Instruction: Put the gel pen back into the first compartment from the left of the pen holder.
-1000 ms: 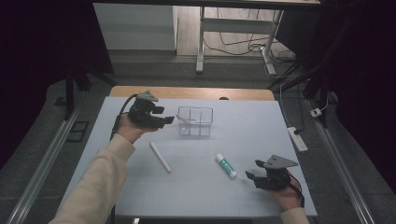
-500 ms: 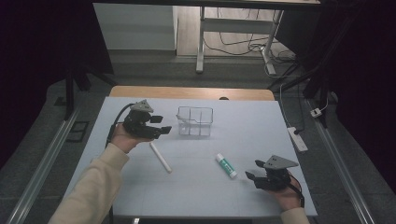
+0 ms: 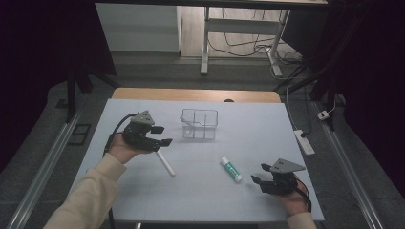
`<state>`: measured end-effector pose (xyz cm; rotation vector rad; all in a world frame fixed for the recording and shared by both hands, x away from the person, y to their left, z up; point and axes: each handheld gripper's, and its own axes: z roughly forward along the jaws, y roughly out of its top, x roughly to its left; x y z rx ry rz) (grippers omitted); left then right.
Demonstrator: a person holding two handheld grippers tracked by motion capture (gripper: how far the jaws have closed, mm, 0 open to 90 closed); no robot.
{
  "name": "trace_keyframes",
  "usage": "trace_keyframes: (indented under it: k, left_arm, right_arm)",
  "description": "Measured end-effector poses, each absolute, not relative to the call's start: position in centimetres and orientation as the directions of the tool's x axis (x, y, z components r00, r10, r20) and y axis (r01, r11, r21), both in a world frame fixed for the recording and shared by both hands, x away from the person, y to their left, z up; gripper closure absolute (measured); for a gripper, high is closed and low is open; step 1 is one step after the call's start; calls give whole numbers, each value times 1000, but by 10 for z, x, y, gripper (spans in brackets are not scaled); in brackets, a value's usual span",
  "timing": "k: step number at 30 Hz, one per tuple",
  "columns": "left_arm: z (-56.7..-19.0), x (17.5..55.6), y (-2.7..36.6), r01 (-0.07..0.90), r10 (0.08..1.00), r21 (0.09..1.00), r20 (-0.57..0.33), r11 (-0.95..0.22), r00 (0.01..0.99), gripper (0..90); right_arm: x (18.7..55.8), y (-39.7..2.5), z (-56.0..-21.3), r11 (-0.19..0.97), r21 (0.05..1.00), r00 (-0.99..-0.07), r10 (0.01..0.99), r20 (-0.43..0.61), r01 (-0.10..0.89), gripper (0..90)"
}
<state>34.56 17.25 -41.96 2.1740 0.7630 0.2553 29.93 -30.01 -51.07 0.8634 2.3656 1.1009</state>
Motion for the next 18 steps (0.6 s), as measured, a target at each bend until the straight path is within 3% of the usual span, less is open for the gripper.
trace_keyframes:
  k: [18]
  left_arm:
    - [-432, 321, 190, 450, 611, 714, -40, -536, 791, 412]
  right_arm:
    - [296, -301, -511, 507, 777, -734, 673, -87, 373, 367]
